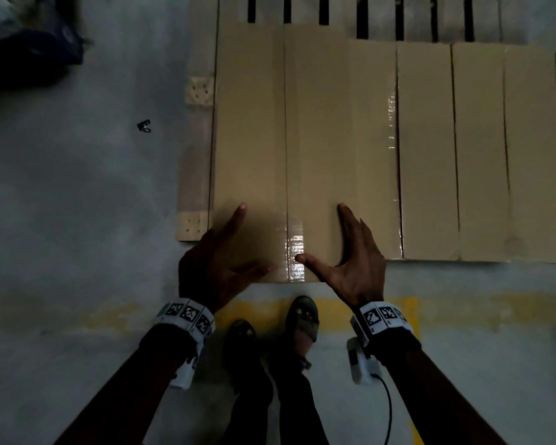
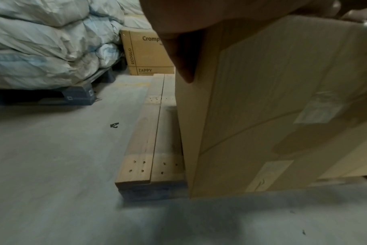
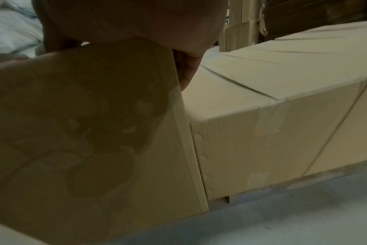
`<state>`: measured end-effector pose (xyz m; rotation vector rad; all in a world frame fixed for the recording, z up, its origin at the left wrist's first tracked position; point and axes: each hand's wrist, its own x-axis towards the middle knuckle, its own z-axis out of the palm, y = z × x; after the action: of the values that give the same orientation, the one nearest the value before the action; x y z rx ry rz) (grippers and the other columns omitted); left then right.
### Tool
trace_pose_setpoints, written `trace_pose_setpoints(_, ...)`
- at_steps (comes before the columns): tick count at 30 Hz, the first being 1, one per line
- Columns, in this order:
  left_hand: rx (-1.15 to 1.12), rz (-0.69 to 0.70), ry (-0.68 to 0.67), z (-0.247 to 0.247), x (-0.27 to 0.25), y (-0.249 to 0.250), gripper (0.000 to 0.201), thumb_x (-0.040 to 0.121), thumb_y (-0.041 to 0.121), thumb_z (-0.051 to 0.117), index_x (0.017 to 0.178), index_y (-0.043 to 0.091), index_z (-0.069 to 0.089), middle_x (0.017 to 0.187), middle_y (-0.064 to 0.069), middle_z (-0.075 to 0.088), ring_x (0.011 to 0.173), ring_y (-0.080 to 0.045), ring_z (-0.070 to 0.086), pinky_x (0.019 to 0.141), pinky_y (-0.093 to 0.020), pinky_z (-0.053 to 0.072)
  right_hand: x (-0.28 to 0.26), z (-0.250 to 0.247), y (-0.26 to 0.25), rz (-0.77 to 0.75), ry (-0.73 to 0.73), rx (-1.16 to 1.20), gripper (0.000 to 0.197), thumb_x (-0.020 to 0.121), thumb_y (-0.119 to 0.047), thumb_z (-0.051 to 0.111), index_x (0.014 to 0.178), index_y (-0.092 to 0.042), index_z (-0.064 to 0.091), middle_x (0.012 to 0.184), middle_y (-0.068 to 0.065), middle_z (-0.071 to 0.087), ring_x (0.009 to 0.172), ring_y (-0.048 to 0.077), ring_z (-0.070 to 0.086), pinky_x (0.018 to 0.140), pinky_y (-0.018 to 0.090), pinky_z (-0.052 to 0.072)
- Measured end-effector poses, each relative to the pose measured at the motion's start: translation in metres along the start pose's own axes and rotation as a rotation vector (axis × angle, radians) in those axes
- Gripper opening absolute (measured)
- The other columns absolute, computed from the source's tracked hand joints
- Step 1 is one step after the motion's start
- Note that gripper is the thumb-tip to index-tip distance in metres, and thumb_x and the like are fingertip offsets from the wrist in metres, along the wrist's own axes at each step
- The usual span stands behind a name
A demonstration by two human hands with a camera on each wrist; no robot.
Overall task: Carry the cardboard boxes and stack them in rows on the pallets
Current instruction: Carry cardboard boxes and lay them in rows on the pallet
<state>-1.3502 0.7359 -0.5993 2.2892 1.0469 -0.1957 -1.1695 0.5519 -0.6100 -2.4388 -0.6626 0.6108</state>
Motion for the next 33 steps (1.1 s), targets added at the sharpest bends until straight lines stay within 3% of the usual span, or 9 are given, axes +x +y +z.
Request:
trace_pose_setpoints(8, 0.038, -0.037, -0.090, 0.015, 0.024, -0.013, 0.107, 0.072, 0.086, 0.058, 0.156, 0.058, -0.002, 0.156, -0.007, 0.043, 0.135, -0.033, 0.050, 0.105, -0.044, 0.047, 0.018, 0.029, 0.020, -0.026, 0.009, 0.018, 0.112, 0.067, -0.088, 0.067, 0.160, -0.040, 0.024, 0.163, 0.002, 0.036, 0.154, 0.026, 0.022, 0.119, 0.050, 0.026)
trace_pose_setpoints(12, 0.085, -0.009, -0.098, 0.025, 0.036, -0.019, 0.104, 0.072, 0.087, 0.054, 0.157, 0.056, 0.002, 0.159, -0.008, 0.039, 0.139, -0.034, 0.046, 0.104, -0.046, 0.047, 0.027, 0.038, 0.028, -0.068, 0.052, -0.059, 0.106, 0.068, -0.087, 0.067, 0.156, -0.041, 0.031, 0.154, 0.015, 0.045, 0.149, 0.031, 0.031, 0.115, 0.054, 0.031)
trace_pose_setpoints(16, 0.101, -0.016, -0.122, 0.034, 0.046, -0.023, 0.104, 0.073, 0.085, 0.054, 0.157, 0.055, 0.002, 0.161, -0.010, 0.034, 0.140, -0.036, 0.045, 0.105, -0.049, 0.046, 0.036, 0.046, 0.038, -0.095, 0.094, -0.203, 0.108, 0.065, -0.096, 0.060, 0.155, -0.040, 0.035, 0.148, 0.013, 0.054, 0.142, 0.034, 0.041, 0.110, 0.053, 0.034)
trace_pose_setpoints(19, 0.110, -0.013, -0.102, 0.040, 0.049, -0.026, 0.104, 0.074, 0.083, 0.058, 0.158, 0.054, 0.005, 0.162, -0.012, 0.032, 0.139, -0.037, 0.045, 0.102, -0.049, 0.048, 0.039, 0.049, 0.043, -0.103, 0.117, -0.262, 0.111, 0.063, -0.099, 0.057, 0.155, -0.040, 0.038, 0.148, 0.009, 0.055, 0.144, 0.032, 0.039, 0.109, 0.053, 0.034)
trace_pose_setpoints(28, 0.069, -0.022, -0.179, 0.054, 0.063, -0.034, 0.107, 0.071, 0.085, 0.056, 0.156, 0.059, -0.004, 0.166, -0.011, 0.020, 0.146, -0.037, 0.035, 0.108, -0.050, 0.045, 0.035, 0.048, 0.053, -0.142, 0.055, -0.336, 0.120, 0.061, -0.098, 0.058, 0.157, -0.029, 0.036, 0.163, 0.010, 0.035, 0.145, 0.033, 0.038, 0.111, 0.055, 0.033)
trace_pose_setpoints(33, 0.056, -0.015, -0.300, 0.054, 0.067, -0.042, 0.115, 0.065, 0.086, 0.064, 0.149, 0.067, -0.012, 0.168, -0.011, 0.010, 0.149, -0.039, 0.028, 0.113, -0.052, 0.039, 0.028, 0.054, 0.059, -0.169, -0.075, -0.443, 0.127, 0.061, -0.096, 0.057, 0.163, -0.029, 0.021, 0.171, 0.013, 0.012, 0.155, 0.034, 0.018, 0.120, 0.063, 0.018)
